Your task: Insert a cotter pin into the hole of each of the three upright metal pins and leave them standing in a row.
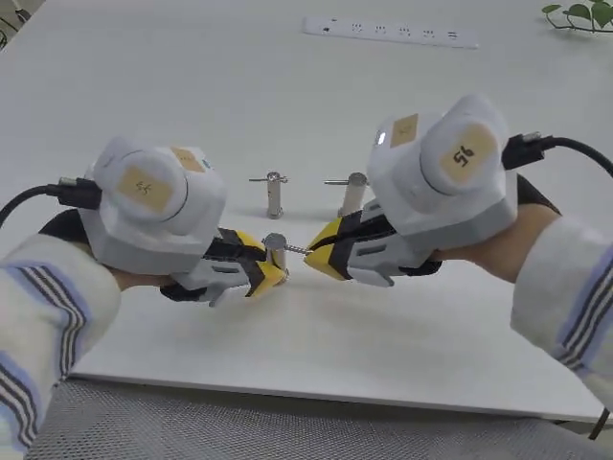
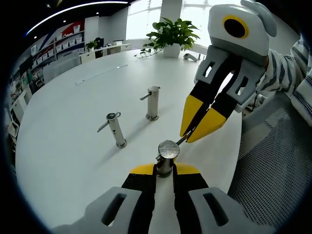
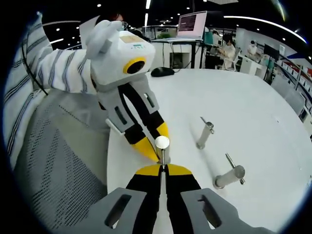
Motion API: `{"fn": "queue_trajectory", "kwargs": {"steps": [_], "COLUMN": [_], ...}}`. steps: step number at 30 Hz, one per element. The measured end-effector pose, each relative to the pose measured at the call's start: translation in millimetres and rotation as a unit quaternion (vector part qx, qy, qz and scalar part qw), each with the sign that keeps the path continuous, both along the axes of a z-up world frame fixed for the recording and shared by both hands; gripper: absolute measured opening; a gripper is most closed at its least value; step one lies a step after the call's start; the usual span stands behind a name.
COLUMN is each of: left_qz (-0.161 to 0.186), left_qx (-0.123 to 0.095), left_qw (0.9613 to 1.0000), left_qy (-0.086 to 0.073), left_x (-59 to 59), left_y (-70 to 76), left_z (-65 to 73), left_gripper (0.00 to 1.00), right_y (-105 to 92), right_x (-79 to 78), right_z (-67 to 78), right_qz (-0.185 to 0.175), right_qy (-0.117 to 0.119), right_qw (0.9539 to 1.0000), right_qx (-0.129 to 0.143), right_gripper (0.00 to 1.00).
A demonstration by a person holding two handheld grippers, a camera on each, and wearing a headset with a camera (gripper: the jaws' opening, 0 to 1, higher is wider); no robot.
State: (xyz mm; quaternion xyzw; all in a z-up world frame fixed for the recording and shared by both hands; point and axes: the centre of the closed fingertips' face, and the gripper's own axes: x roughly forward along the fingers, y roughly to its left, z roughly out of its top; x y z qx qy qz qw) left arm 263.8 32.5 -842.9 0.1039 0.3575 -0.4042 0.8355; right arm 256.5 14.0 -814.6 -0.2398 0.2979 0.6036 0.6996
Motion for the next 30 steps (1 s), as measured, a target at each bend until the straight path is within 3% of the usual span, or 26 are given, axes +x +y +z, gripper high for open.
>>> {"fn": "queue_trajectory", "kwargs": {"steps": [14,19,30], "left_qz": [0.018,0.018,0.016], "left_qx": [-0.014,-0.015,-0.015], "left_qw": [0.9996,0.9996,0.9996], "left_qy": [0.015,0.016,0.016], "left_x": [0.9,0.7,-1.0], "left_y": [-3.1,-3.0,-3.4], "left_z": [-0.5,-0.9,-1.1], "left_gripper": [0.11,0.12,0.12], "right_y": [10.9,9.0,2.3], "right_x": [3.6,5.9,-0.7], "right_z": [0.5,1.5,2.6], "right_qz": [0.002,0.002,0.003], "right_qy": [-0.003,-0.013,0.002], "right_qw": [1.0,0.9997,0.9998], "right_qx": [0.009,0.018,0.018], "right_gripper": [0.04,0.09,0.05]}}
